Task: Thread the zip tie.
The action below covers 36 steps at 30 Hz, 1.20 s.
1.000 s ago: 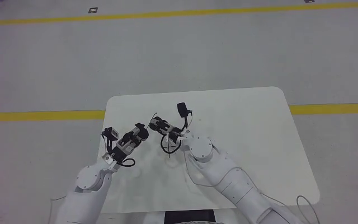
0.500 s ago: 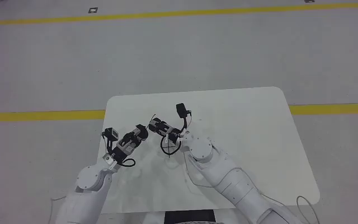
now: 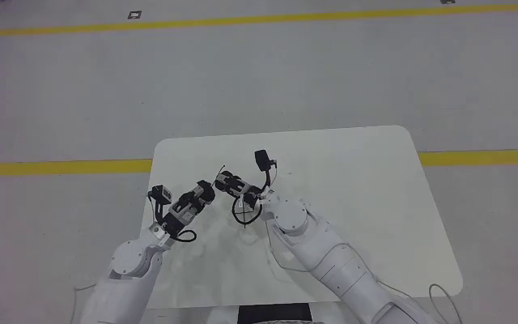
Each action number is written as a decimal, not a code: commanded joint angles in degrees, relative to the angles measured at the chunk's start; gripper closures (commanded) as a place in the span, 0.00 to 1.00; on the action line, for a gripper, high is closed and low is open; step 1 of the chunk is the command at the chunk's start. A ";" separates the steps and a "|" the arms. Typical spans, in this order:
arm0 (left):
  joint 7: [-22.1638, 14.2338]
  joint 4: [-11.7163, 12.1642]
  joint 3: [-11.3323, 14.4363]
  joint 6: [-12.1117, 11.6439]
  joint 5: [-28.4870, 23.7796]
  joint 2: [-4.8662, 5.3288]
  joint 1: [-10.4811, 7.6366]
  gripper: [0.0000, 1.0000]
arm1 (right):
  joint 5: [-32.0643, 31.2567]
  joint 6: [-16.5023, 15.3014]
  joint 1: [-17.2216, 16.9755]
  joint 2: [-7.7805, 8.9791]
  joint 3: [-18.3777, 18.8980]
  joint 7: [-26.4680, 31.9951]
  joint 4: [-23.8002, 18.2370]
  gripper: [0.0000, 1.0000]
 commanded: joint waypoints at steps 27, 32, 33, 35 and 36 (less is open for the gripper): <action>-0.81 0.75 0.53 0.08 -0.28 0.39 -0.61 1.00 | 0.11 -0.15 -0.23 0.00 0.51 0.08 0.19 1.00; -1.45 1.05 0.54 -0.02 -0.61 0.48 -0.78 1.00 | 0.17 -0.08 -0.23 0.03 0.74 0.09 0.30 0.81; -1.58 1.11 0.55 -0.05 -0.65 0.50 -0.82 1.00 | 0.19 -0.07 -0.21 0.03 0.79 0.13 0.33 0.75; -1.76 1.17 0.57 -0.13 -0.72 0.53 -0.87 1.00 | 0.21 -0.08 -0.17 0.04 0.85 0.19 0.38 0.59; -1.90 1.22 0.59 -0.17 -0.76 0.55 -0.90 1.00 | 0.22 -0.08 -0.14 0.04 0.88 0.24 0.42 0.55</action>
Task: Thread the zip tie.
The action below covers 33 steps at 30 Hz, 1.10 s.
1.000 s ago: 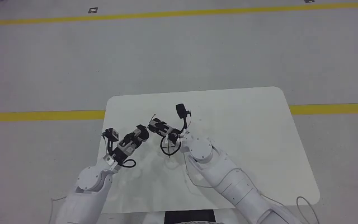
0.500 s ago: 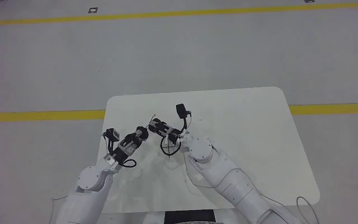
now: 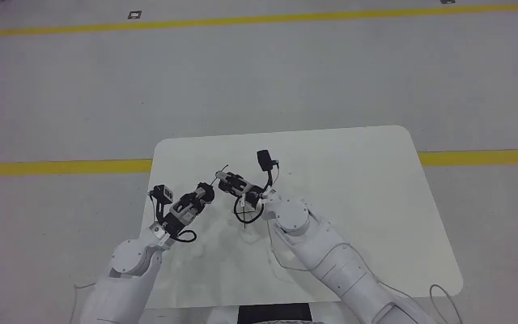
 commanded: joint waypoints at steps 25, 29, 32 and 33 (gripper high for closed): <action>-26.56 3.76 -9.04 5.63 -6.19 3.04 -1.18 1.00 | 10.44 -8.89 4.60 2.78 7.88 29.24 8.00 0.00; -26.86 3.81 -9.15 5.62 -5.92 3.10 -1.23 1.00 | 10.44 -8.89 4.60 2.78 7.88 29.24 8.00 0.00; -26.86 3.81 -9.15 5.62 -5.92 3.10 -1.23 1.00 | 10.44 -8.89 4.60 2.78 7.88 29.24 8.00 0.00; -26.86 3.81 -9.15 5.62 -5.92 3.10 -1.23 1.00 | 10.44 -8.89 4.60 2.78 7.88 29.24 8.00 0.00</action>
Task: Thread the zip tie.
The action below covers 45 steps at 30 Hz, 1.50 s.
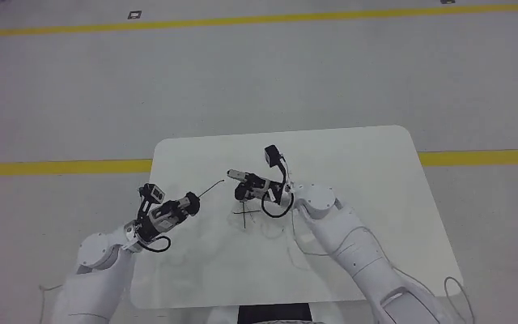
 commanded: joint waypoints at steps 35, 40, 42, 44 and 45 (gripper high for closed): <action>-16.24 6.50 1.08 0.15 -2.40 2.30 -3.06 1.00 | 25.95 8.48 6.90 -1.02 -0.59 25.76 19.43 0.00; -16.24 6.50 1.08 0.15 -2.40 2.30 -3.06 1.00 | 26.00 7.30 7.79 -1.49 -1.97 26.99 21.41 0.63; -16.24 6.50 1.08 0.15 -2.40 2.30 -3.06 1.00 | 26.12 6.78 7.96 -1.66 -2.37 27.11 22.14 0.64; -16.24 6.50 1.08 0.15 -2.40 2.30 -3.06 1.00 | 26.49 6.43 8.06 -1.87 -2.82 27.48 22.84 0.68; -16.24 6.50 1.08 0.15 -2.40 2.30 -3.06 1.00 | 26.62 6.21 8.10 -1.96 -3.00 27.55 23.11 0.70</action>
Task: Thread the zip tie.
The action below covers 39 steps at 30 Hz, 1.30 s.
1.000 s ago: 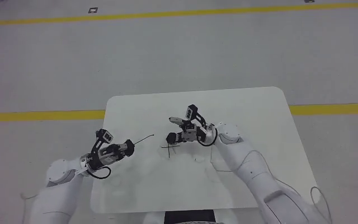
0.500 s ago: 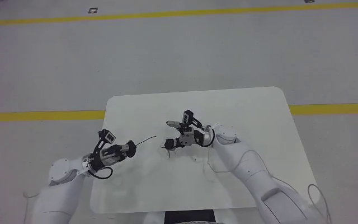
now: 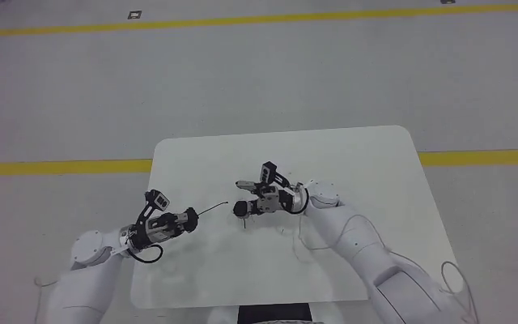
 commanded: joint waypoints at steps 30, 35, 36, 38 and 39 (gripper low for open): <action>0.00 0.00 0.00 0.00 0.00 0.00 0.00 1.00 | 1.08 -3.02 1.13 -1.44 -3.14 0.77 2.95 0.84; 0.00 0.00 0.00 0.00 0.00 0.00 0.00 1.00 | 1.04 -3.30 1.18 -1.43 -3.20 0.67 2.77 0.89; 0.00 0.00 0.00 0.00 0.00 0.00 0.00 1.00 | 1.02 -3.35 1.18 -1.42 -3.21 0.67 2.73 0.90; 0.00 0.00 0.00 0.00 0.00 0.00 0.00 1.00 | 0.98 -3.44 1.17 -1.40 -3.22 0.64 2.65 0.93; 0.00 0.00 0.00 0.00 0.00 0.00 0.00 1.00 | 0.95 -3.47 1.16 -1.39 -3.23 0.61 2.62 0.93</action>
